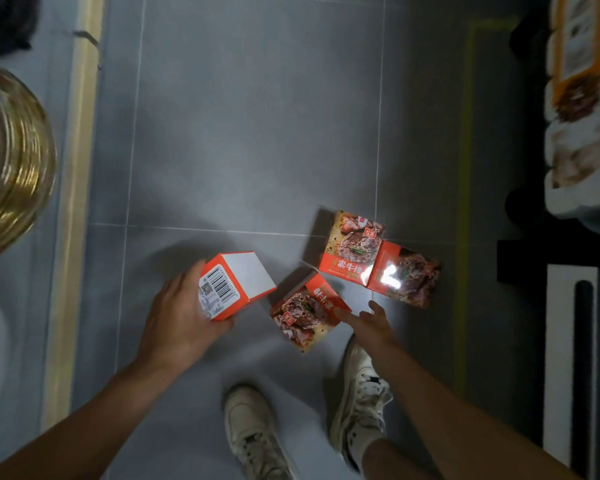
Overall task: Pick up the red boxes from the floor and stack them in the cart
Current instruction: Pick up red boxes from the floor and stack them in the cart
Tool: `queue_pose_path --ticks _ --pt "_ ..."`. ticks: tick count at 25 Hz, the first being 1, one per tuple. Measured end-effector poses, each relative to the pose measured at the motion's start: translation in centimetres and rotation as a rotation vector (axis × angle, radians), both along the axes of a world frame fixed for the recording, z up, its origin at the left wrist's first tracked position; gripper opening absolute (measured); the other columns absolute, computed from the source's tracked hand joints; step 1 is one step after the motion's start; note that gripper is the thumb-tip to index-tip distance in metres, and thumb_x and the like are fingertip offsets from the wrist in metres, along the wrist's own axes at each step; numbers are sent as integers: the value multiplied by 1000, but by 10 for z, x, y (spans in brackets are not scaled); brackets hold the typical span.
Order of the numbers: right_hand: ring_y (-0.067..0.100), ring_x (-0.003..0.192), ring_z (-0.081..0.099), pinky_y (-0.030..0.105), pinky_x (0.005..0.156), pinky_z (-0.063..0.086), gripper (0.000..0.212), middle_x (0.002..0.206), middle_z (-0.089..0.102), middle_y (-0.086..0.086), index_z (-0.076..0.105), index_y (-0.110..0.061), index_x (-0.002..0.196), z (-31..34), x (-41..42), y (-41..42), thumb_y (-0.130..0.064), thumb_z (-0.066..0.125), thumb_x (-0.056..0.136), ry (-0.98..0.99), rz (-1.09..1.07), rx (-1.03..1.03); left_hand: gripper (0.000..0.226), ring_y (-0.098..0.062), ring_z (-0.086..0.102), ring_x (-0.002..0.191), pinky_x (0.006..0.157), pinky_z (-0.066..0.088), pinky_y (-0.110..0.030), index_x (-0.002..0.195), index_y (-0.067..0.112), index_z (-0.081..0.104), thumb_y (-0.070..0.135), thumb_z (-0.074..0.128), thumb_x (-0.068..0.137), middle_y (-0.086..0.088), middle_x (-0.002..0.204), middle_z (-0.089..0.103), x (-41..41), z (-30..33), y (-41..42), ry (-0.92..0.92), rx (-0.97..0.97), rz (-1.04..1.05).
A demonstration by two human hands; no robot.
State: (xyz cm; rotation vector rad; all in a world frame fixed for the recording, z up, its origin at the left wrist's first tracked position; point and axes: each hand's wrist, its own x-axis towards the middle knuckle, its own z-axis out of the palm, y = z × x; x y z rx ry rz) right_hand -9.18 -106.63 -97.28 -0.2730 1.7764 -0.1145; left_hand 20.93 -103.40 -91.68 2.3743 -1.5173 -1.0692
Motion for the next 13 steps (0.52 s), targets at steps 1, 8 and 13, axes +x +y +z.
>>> queue_pose_path --ticks 1,8,13 --pt "33 144 41 40 114 37 102 161 33 15 18 -14 160 -16 5 4 -21 84 83 4 -77 34 94 -26 64 109 84 58 -47 135 27 47 42 95 55 -1 121 64 1 -3 1 19 -8 6" --pt "23 111 67 42 99 54 87 131 67 7 55 -21 132 -97 49 42 -39 97 58 26 -358 -100 96 -25 64 111 87 58 -51 139 29 47 37 96 56 1 124 64 9 -39 11 66 -63 41" --pt "19 109 68 28 89 57 84 123 69 4 52 -19 143 -96 69 50 -15 93 69 111 -351 -340 97 -24 64 112 86 58 -51 139 29 46 41 96 57 1 126 64 18 -40 26 66 -34 44"
